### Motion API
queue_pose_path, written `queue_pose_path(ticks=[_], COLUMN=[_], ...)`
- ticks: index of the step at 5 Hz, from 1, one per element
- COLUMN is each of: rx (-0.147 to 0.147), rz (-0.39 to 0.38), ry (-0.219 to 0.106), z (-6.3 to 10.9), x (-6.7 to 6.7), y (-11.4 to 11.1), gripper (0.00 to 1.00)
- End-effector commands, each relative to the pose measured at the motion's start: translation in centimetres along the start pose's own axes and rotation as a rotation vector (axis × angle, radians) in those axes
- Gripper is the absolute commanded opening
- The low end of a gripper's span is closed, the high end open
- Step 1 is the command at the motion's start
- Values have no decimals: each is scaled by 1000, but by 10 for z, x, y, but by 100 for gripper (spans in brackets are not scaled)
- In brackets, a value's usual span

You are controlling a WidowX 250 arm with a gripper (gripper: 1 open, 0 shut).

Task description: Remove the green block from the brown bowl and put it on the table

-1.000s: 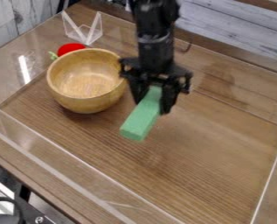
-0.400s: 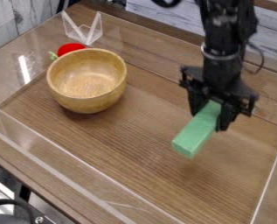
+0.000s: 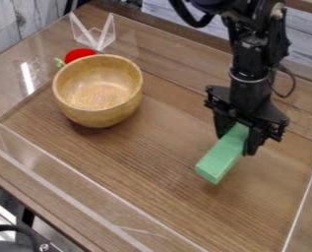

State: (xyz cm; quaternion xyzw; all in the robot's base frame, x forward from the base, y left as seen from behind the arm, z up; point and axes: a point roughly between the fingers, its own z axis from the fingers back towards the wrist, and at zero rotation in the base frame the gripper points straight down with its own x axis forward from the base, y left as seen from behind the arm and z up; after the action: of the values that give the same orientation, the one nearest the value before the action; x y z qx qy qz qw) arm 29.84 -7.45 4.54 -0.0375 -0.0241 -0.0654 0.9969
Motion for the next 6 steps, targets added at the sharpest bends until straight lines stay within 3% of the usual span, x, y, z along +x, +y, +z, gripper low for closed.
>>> queue_pose_path(ticks=[1, 2, 4, 6], rx=[3, 4, 25, 26], rz=[-21, -40, 100, 73], ry=[-68, -76, -101, -91], z=[8, 3, 31, 42], x=[9, 5, 1, 8], y=[9, 15, 20, 8], gripper=[0, 0, 0, 0])
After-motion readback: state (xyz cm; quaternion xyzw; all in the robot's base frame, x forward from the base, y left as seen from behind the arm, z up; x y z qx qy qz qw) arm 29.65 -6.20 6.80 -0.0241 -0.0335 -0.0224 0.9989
